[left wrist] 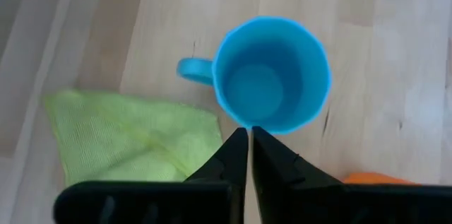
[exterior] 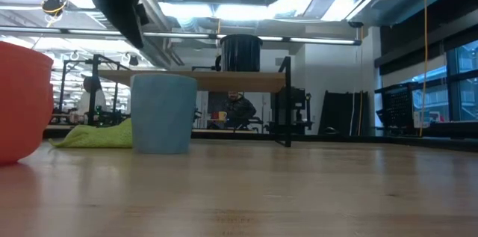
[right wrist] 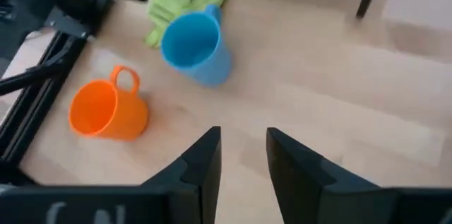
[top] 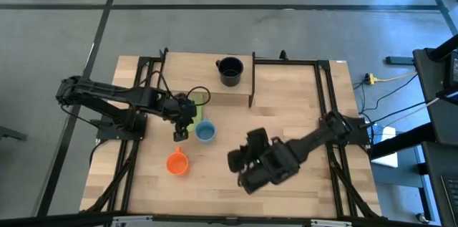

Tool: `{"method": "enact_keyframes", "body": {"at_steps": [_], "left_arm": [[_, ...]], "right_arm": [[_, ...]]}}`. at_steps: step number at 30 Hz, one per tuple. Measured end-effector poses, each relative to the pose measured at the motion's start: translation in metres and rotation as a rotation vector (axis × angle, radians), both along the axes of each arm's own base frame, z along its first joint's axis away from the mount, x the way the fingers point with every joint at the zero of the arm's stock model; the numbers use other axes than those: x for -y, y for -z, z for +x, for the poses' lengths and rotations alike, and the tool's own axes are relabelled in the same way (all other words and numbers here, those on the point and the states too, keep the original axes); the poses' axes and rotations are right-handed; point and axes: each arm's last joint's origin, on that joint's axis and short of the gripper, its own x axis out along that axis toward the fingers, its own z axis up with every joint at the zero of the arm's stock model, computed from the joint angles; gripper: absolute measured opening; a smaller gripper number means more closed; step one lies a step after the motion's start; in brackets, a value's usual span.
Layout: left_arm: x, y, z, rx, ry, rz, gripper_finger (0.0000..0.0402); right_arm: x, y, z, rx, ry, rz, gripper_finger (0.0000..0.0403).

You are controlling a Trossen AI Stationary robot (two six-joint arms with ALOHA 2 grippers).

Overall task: Stack small to large cups/mugs on shelf
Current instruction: Put the blue mug on the shelf

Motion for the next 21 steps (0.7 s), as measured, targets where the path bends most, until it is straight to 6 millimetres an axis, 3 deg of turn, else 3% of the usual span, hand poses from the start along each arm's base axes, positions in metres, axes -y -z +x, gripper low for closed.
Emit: {"method": "enact_keyframes", "body": {"at_steps": [4, 9, 14, 21], "left_arm": [[0.001, 0.01, 0.005, -0.036, -0.135, -0.105, 0.0014], [0.004, 0.022, 0.019, -0.054, -0.162, -0.194, 0.0014], [-0.003, 0.026, 0.026, -0.071, -0.243, -0.255, 0.0018], [-0.024, 0.009, 0.028, -0.045, -0.399, -0.259, 0.0065]], "right_arm": [[-0.018, 0.021, -0.01, -0.02, 0.057, 0.022, 0.0115], [-0.035, 0.055, -0.024, -0.164, 0.094, 0.09, 0.0122], [-0.052, 0.066, -0.039, -0.161, 0.103, 0.074, 0.0156], [-0.058, 0.074, -0.047, -0.142, 0.131, 0.056, 0.0199]]}}
